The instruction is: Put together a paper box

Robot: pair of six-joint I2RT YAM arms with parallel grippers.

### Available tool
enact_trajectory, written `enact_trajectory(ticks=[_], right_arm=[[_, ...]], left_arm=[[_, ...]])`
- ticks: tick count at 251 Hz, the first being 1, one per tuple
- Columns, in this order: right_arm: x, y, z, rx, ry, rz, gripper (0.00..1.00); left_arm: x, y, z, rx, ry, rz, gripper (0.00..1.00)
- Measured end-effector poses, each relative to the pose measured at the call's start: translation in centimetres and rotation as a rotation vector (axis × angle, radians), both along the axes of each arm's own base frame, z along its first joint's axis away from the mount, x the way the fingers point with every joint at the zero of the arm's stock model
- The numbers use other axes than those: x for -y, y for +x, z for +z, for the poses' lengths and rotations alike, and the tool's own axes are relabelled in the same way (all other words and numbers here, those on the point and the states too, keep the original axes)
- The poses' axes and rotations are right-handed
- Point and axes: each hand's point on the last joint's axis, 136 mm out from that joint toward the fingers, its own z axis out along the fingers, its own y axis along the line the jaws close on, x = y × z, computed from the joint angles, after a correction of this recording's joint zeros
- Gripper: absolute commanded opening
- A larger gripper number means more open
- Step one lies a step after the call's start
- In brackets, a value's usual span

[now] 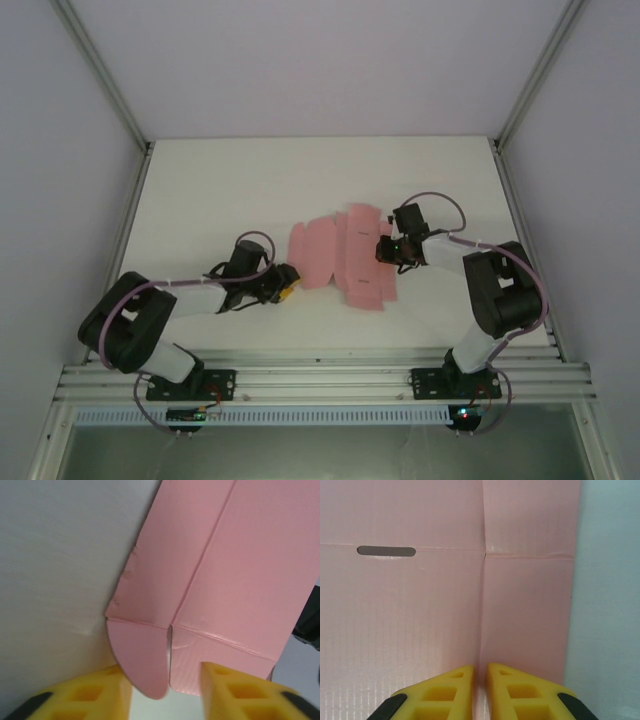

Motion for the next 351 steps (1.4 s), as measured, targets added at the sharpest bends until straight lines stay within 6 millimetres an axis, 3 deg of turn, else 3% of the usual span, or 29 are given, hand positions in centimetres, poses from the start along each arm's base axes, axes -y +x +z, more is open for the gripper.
enact_trajectory(ticks=[23,38,84,102,123,139,157,187,218,260,303,351], right_arm=[[0.0,0.0,0.0,0.0,0.0,-0.001,0.16],[0.0,0.0,0.0,0.0,0.0,0.001,0.17],[-0.7,-0.5,0.3,-0.008,0.033,0.013,0.22],[-1.0,-1.1,0.6,-0.023,0.059,0.015,0.37],[-1.3,-1.7,1.5,-0.023,0.092,0.025,0.45],[-1.3,-1.9,2.9,0.001,0.13,0.026,0.58],[-0.8,-1.9,4.8,0.044,0.18,0.012,0.66],[0.9,-1.4,7.4,0.118,0.28,-0.045,0.7],[1.6,-2.0,6.7,0.093,0.373,-0.069,0.69],[-1.8,-3.2,4.8,-0.048,0.519,-0.007,0.76],[-5.4,-6.0,4.3,-0.159,0.565,-0.014,0.82],[-4.7,-8.4,4.2,-0.192,0.512,-0.131,0.86]], left_arm=[[-0.8,0.5,-0.1,0.018,0.032,0.03,0.2],[-1.3,0.8,0.1,0.034,0.053,0.046,0.0],[-2.4,1.6,1.5,0.117,0.091,0.064,0.0],[-2.6,1.9,2.4,0.173,0.107,0.045,0.0],[-2.4,2.3,4.2,0.259,0.115,0.011,0.0],[-2.1,2.7,6.1,0.352,0.116,-0.027,0.0],[-1.9,3.1,8.6,0.466,0.115,-0.067,0.0],[-1.7,3.3,12.6,0.627,0.102,-0.097,0.0],[-1.8,2.9,14.9,0.718,0.085,-0.11,0.0],[-1.8,2.8,15.3,0.724,0.077,-0.109,0.0],[-2.1,2.8,15.0,0.675,0.062,-0.07,0.0],[-2.4,2.7,14.7,0.59,0.023,-0.009,0.0]])
